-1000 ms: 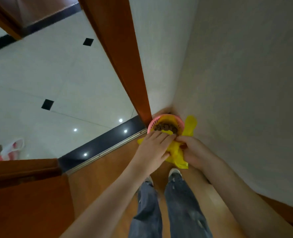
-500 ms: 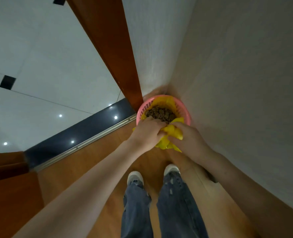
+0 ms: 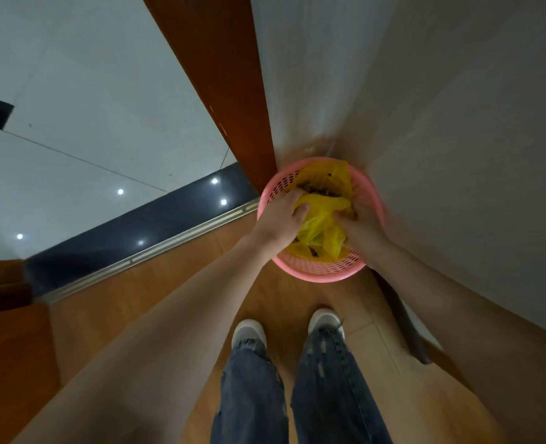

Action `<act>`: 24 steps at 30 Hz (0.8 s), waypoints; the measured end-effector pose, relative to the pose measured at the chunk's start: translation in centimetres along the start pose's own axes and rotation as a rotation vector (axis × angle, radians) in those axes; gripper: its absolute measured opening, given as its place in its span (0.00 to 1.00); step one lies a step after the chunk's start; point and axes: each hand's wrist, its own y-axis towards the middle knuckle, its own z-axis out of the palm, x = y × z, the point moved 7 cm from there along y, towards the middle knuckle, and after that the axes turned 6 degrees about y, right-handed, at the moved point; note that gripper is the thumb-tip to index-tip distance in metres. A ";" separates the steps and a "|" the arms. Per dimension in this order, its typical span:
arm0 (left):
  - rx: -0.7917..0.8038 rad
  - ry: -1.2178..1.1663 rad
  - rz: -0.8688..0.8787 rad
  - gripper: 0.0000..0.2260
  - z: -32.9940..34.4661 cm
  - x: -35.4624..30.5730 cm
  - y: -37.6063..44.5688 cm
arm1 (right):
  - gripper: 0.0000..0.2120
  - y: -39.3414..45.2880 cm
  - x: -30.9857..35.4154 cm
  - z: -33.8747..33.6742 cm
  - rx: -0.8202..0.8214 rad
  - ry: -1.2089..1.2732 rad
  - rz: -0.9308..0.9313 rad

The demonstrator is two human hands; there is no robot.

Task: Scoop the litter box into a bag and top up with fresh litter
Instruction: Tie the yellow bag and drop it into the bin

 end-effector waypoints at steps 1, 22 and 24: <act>-0.006 0.011 -0.009 0.17 0.8 0.7 0.8 | 0.17 0.9 -1.2 0.2 -0.002 0.042 0.038; -0.092 0.503 0.087 0.24 6.9 4.1 4.8 | 0.27 6.6 -6.1 1.4 -0.167 -0.519 -0.214; -0.043 0.625 0.169 0.26 6.8 3.1 3.2 | 0.31 4.0 -4.5 1.8 -0.134 -0.792 -0.415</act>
